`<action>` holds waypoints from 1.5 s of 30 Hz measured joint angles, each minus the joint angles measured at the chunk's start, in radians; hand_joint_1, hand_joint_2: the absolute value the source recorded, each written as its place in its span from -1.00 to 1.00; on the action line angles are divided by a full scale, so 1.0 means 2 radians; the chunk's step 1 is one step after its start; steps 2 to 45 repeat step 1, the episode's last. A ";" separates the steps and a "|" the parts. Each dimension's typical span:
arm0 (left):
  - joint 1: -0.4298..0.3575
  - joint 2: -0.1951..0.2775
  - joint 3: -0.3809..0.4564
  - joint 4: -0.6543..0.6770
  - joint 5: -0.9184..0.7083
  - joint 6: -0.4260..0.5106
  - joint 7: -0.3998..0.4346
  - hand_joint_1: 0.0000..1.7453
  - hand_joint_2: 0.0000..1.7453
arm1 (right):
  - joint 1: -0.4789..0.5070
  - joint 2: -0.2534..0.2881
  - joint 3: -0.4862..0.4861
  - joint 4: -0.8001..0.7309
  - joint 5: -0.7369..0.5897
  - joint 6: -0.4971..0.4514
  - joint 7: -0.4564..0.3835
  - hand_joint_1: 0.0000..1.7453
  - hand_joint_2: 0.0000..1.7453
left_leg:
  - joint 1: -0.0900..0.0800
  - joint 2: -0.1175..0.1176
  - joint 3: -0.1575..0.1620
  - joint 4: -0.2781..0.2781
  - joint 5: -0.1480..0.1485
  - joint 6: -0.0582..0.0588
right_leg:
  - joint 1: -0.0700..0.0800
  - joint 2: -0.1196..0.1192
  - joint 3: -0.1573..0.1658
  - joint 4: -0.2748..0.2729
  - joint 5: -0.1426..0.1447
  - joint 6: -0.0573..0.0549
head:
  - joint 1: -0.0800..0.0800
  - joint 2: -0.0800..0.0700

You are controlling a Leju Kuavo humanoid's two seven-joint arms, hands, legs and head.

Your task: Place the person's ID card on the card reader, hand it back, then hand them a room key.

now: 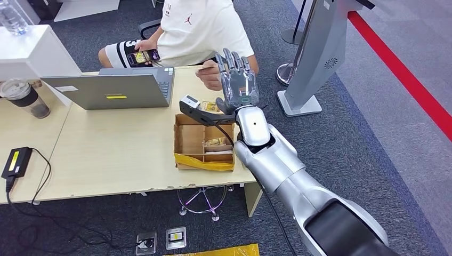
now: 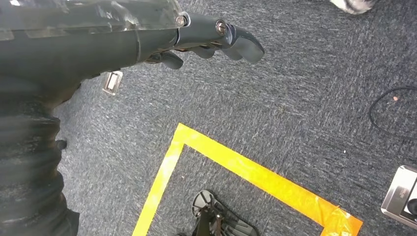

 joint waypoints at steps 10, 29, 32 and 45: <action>0.000 0.000 0.000 0.000 0.000 0.000 0.000 -1.00 1.00 | 0.000 -0.001 0.000 0.000 0.000 0.000 0.000 -1.00 1.00 | 0.000 0.000 0.000 0.000 0.000 0.000 | 0.000 0.000 0.000 0.000 0.000 0.000 | 0.000 0.000; 0.000 0.000 0.000 0.000 0.000 0.000 0.000 -1.00 1.00 | 0.000 -0.001 0.000 0.000 0.000 0.000 0.000 -1.00 1.00 | 0.000 0.000 0.000 0.000 0.000 0.000 | 0.000 0.000 0.000 0.000 0.000 0.000 | 0.000 0.000; 0.000 0.000 0.000 0.000 0.000 0.000 0.000 -1.00 1.00 | 0.000 -0.001 0.000 0.000 0.000 0.000 0.000 -1.00 1.00 | 0.000 0.000 0.000 0.000 0.000 0.000 | 0.000 0.000 0.000 0.000 0.000 0.000 | 0.000 0.000; 0.000 0.000 0.000 0.000 0.000 0.000 0.000 -1.00 1.00 | 0.000 -0.001 0.000 0.000 0.000 0.000 0.000 -1.00 1.00 | 0.000 0.000 0.000 0.000 0.000 0.000 | 0.000 0.000 0.000 0.000 0.000 0.000 | 0.000 0.000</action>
